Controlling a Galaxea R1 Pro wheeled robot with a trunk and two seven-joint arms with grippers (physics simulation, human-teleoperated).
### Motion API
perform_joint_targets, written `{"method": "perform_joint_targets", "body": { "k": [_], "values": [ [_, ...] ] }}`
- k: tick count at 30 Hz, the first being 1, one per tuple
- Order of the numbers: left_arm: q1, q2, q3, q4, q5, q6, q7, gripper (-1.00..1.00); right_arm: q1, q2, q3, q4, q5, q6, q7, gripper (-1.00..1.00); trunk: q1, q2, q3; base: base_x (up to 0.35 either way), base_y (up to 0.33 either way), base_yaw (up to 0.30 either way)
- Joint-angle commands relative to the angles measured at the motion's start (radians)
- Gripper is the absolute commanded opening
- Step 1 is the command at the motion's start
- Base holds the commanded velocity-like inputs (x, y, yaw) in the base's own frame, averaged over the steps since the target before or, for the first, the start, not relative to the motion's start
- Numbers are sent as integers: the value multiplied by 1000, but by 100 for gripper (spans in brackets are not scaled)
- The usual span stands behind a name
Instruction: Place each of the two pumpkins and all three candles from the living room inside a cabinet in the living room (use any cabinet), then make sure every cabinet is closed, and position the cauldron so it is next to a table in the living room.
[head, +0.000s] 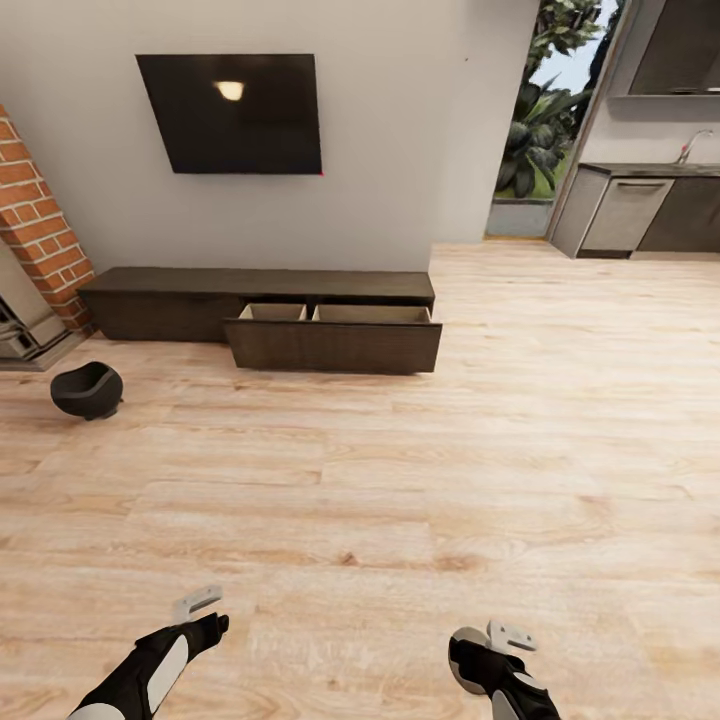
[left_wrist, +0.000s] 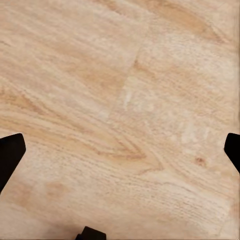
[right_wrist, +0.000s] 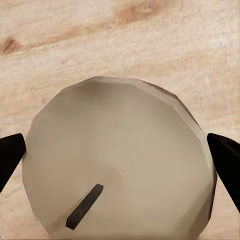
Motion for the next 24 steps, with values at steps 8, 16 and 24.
{"method": "perform_joint_targets", "body": {
  "k": [8, 16, 24],
  "values": [
    [0, 0, 0, -2, 11, 5, 2, 100, -1, -1, 6, -2, -8, 3, -9, -100, 1, 0, 1, 350, 0, -44],
    [0, 0, 0, -2, 11, 5, 2, 100, -2, -2, 34, 22, -7, 1, -8, -100, 1, 0, 4, 350, 0, -70],
    [0, 0, 0, -2, 12, 6, 2, 100, -2, -1, 50, 25, -8, -5, -8, -100, 1, 0, 4, 343, 0, -1]
  ]
}}
